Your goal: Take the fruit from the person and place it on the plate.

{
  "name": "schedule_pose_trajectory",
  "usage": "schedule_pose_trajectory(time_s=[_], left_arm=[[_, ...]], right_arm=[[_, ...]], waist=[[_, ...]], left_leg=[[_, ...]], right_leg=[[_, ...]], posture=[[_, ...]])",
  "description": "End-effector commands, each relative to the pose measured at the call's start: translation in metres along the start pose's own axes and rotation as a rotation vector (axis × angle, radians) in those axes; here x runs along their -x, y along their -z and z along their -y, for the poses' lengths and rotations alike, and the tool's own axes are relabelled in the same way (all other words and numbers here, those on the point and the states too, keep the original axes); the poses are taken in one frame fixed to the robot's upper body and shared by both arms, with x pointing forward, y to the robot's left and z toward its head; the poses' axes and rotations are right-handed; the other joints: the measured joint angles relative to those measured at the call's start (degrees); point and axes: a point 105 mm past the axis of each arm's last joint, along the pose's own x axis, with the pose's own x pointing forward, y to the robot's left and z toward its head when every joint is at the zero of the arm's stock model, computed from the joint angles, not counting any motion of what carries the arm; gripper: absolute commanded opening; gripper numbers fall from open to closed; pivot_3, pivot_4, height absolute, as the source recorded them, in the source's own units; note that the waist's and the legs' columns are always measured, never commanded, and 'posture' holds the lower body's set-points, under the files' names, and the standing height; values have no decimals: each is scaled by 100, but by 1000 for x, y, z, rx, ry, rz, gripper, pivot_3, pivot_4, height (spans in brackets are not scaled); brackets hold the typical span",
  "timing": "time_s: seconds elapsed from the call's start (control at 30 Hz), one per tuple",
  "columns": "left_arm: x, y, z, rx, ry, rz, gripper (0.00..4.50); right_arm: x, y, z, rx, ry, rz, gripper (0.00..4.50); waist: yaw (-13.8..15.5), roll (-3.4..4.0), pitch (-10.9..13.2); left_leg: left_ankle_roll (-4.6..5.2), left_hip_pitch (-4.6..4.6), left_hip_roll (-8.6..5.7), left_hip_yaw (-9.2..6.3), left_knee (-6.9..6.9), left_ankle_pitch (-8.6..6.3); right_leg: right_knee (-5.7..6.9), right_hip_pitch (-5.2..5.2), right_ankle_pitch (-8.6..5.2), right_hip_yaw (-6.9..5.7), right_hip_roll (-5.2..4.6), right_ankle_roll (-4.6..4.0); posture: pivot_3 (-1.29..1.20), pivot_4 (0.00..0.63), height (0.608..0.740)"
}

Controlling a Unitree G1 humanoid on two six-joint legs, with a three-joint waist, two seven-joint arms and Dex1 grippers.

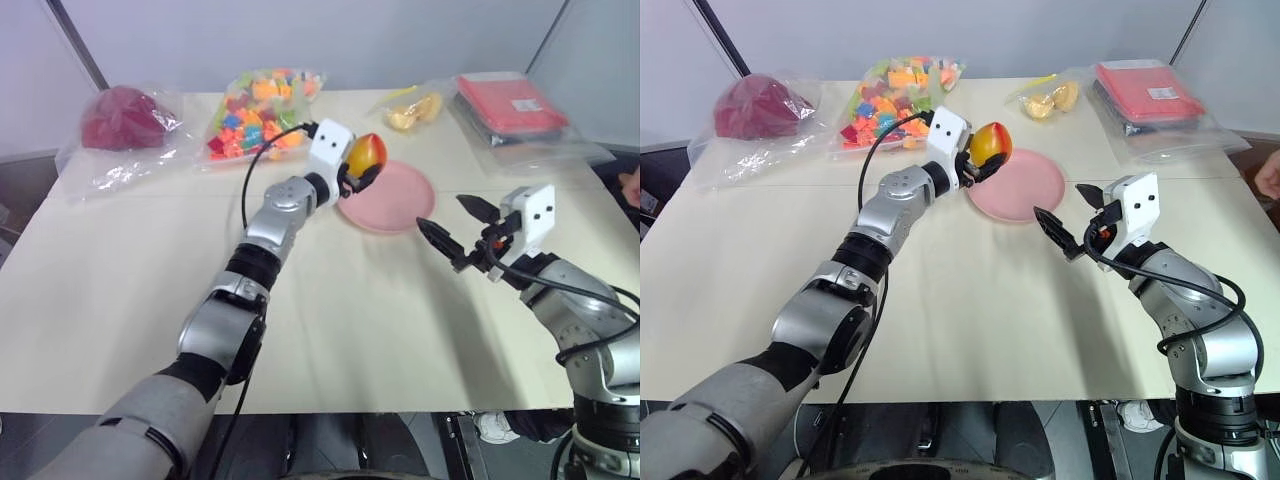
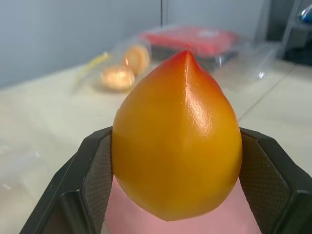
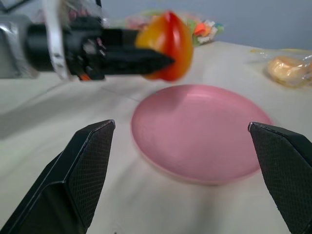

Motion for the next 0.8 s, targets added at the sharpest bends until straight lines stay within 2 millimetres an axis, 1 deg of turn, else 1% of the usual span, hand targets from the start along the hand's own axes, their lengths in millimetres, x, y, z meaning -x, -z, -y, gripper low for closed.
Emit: schedule_pose_trajectory(time_s=[0.03, 0.23, 0.3, 0.37, 0.47, 0.53, 0.63, 0.77, 0.8], left_arm=[[-5, -24, -2, -14, 4, 84, 4441], [-6, -26, -4, -11, -4, 101, 4441], [-5, -31, -6, -15, -11, 123, 4441], [-4, -43, -11, -6, -24, 171, 4441], [3, -67, -19, 10, -27, 264, 4441], [14, -80, -27, -1, -39, 309, 4441], [37, -87, -39, -2, -53, 345, 4441], [82, -78, -58, -50, -123, 300, 4441], [90, -76, -59, -53, -135, 288, 4441]], right_arm=[[4, -19, -1, 46, 12, 71, 4500], [6, -18, 1, 47, 24, 68, 4500], [6, -18, 1, 46, 25, 67, 4500], [4, -18, 2, 46, 27, 67, 4500], [1, -19, 6, 52, 41, 74, 4500], [-2, -20, 12, 62, 60, 81, 4500], [-4, -21, 20, 83, 90, 87, 4500], [-4, -21, 38, 115, 134, 81, 4500], [-3, -21, 42, 119, 141, 81, 4500]], waist=[[1, 0, 0], [1, 0, 0], [0, 0, 0], [0, 0, 0], [-1, 0, 0], [-12, 0, 0], [-40, 6, -3], [-55, 8, -5], [-48, 8, -5]], left_leg=[[0, 0, 0, 0, 0, 0], [0, 0, 0, 0, 0, 0], [0, 0, 0, 0, 0, 0], [0, 0, 0, 0, 1, 0], [0, 0, 0, 0, 1, 0], [-1, -1, 0, 0, 1, 0], [-1, -1, 4, 2, -2, 0], [-2, 5, 9, 6, -4, 1], [-2, 4, 11, 4, -4, 1]], right_leg=[[0, -1, 0, 0, 0, 0], [1, -1, 0, 0, 0, 0], [1, -1, 0, 0, 0, 0], [1, -1, 0, 0, 0, 0], [2, -1, 0, 0, 0, 0], [3, -3, 0, 0, 0, 0], [5, -8, 0, 4, 2, 0], [9, -9, 0, 14, 9, 0], [9, -9, 0, 14, 11, 0]], posture=[[0, 150, 740], [0, 150, 740], [0, 150, 740], [0, 150, 740], [0, 150, 740], [0, 150, 740], [0, 150, 740], [0, 150, 740], [0, 150, 740]])
